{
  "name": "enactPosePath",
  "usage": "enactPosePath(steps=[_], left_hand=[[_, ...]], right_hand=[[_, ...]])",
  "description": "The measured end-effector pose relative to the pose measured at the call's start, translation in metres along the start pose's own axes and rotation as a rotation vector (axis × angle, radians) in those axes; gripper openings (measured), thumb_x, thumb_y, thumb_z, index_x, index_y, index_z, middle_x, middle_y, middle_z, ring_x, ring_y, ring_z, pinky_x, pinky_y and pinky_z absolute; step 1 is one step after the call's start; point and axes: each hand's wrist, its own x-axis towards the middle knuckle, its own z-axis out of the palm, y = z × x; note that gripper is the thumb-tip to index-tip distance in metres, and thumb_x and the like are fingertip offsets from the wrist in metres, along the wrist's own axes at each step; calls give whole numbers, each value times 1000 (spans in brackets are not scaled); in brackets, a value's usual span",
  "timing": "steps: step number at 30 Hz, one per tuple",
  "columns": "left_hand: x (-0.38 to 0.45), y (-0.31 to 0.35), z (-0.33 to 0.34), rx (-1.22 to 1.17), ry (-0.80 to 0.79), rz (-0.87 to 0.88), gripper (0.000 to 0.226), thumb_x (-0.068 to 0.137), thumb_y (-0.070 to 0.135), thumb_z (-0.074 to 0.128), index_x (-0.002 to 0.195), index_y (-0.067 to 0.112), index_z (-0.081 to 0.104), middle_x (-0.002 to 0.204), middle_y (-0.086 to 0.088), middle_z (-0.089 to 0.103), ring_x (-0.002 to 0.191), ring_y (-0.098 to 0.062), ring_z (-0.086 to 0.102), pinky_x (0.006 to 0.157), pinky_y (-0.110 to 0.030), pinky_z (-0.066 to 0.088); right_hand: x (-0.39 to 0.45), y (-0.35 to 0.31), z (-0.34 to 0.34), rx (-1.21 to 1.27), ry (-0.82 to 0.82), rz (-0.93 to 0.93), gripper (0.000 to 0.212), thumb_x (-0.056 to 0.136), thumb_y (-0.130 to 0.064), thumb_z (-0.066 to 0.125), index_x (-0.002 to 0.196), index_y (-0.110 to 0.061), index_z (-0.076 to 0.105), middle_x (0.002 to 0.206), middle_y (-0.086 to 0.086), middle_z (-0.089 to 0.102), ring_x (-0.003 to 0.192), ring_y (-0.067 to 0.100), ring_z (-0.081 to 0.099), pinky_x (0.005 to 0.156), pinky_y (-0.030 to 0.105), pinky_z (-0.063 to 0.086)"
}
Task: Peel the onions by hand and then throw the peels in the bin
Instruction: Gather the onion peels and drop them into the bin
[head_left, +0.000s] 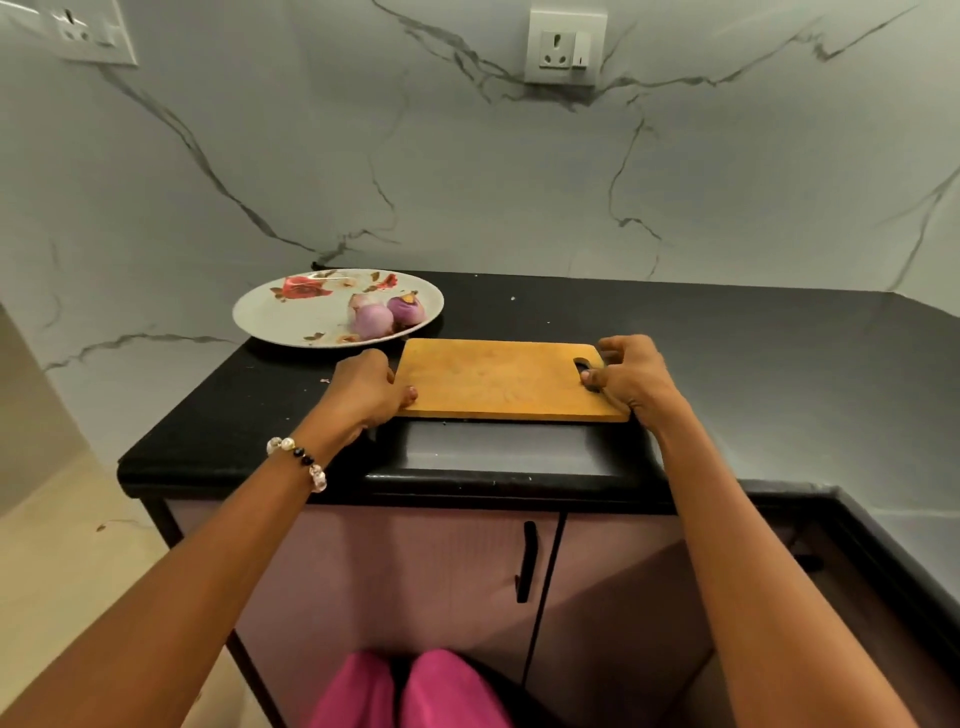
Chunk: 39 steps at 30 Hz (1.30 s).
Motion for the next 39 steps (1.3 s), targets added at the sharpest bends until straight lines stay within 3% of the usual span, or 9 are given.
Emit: enactPosePath(steps=[3,7,12,17,22,25,28,34,39], left_hand=[[8,-8,-7,-77,191,70,30,88,26,67,110,5,67,106,-11,67,101,-27,61,87,-37,49],[43,-20,-24,-116,453,195,30,87,18,68,114,6,68,112,-13,69,100,-26,63,91,-36,47],[99,-31,-36,-3,325,210,51,78,34,76,122,14,62,123,-9,63,111,-25,57,94,-40,46],[124,-34,-22,211,309,101,54,78,58,66,115,19,62,109,-5,66,104,-28,58,86,-41,37],[131,-36,-6,173,380,52,50,81,53,63,114,17,57,109,-8,65,104,-30,56,78,-39,29],[124,-34,-5,111,435,62,53,79,52,66,116,16,56,113,-8,65,109,-31,55,82,-39,32],[109,-24,-11,-47,468,112,56,75,49,73,119,17,57,115,-5,65,110,-30,56,88,-42,35],[64,-2,5,-273,213,237,60,58,56,82,107,27,63,97,5,65,95,-19,61,90,-48,49],[33,15,23,-218,155,273,57,60,52,83,109,31,63,103,8,67,99,-13,60,91,-42,38]], right_hand=[[-1,-21,9,-32,166,-102,49,84,-5,71,131,-8,58,121,12,62,119,31,55,99,39,48],[0,-74,35,85,19,-339,36,90,-14,68,125,-4,62,117,10,66,103,17,62,88,26,52],[41,-131,97,-77,-188,-455,46,88,-17,72,129,-4,58,124,15,63,113,25,60,98,35,49],[78,-151,152,-325,-338,-513,60,90,-28,68,143,-12,45,144,12,48,130,30,46,107,40,41],[88,-147,177,-319,-359,-505,43,92,-21,62,134,-15,55,135,12,56,120,30,53,105,45,42],[84,-142,170,-244,-291,-511,47,85,-16,71,131,-14,58,131,12,58,115,29,57,97,36,48],[71,-133,141,-107,-234,-516,53,79,-12,78,129,-12,60,127,9,61,114,25,58,98,37,50],[21,-87,60,58,-250,-417,49,79,-13,79,125,-10,63,111,8,66,101,19,64,91,36,56],[-13,-52,35,5,-210,-378,52,72,-13,85,121,-13,67,106,4,68,98,17,64,91,37,55]])
